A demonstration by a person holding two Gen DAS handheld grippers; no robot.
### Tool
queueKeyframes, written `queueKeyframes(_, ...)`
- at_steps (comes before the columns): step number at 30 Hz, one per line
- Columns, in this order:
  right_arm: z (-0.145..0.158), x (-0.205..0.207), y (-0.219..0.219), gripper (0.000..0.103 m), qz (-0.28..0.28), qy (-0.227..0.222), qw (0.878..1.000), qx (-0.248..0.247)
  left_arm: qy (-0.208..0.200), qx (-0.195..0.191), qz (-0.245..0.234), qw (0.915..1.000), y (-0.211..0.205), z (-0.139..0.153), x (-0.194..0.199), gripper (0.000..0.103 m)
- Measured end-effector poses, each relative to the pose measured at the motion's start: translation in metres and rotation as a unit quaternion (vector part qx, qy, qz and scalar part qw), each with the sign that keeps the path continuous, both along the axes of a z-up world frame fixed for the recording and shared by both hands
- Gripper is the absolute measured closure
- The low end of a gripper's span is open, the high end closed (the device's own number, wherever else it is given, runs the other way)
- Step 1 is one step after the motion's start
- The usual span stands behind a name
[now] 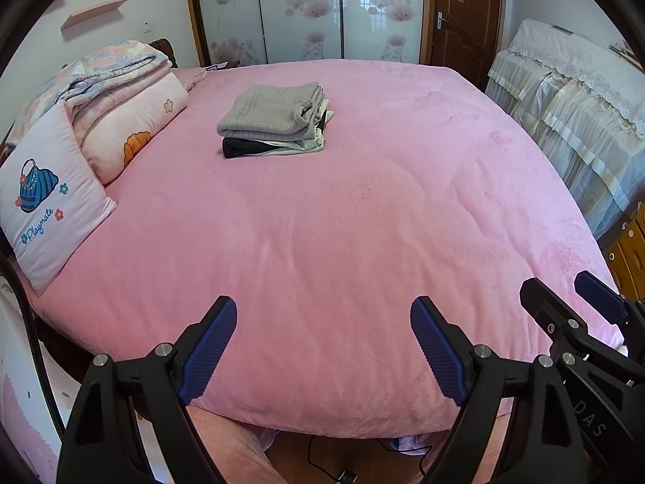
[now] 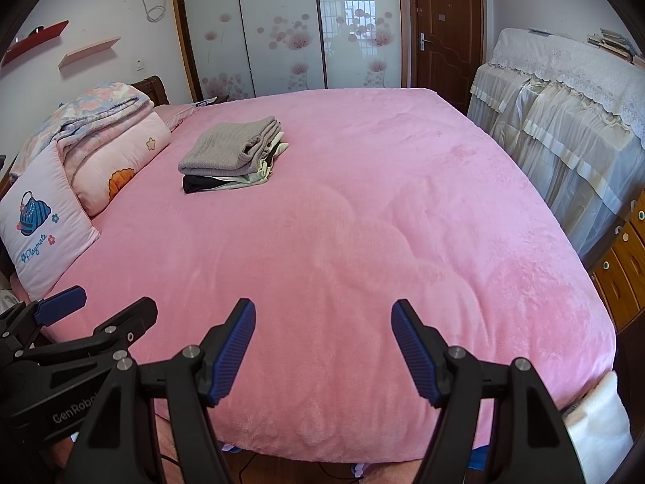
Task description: Fold large clothes
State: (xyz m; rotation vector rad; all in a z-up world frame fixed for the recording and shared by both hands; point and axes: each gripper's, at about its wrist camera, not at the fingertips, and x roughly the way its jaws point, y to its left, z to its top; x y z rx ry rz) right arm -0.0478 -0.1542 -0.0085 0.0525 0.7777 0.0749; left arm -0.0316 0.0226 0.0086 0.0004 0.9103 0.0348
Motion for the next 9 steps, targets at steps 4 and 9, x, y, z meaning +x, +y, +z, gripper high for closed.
queueKeyframes(4, -0.0011, -0.0006, -0.0006, 0.033, 0.000, 0.000, 1.000, -0.001, 0.002, -0.002, 0.000, 1.0000, 0.0018, -0.0002, -0.0005, 0.016)
queueKeyframes(9, -0.0031, -0.0028, -0.0017, 0.033, 0.000, 0.001, 1.000, 0.000, 0.004, -0.001, -0.001, 1.0000, 0.0048, -0.0006, 0.0005, 0.016)
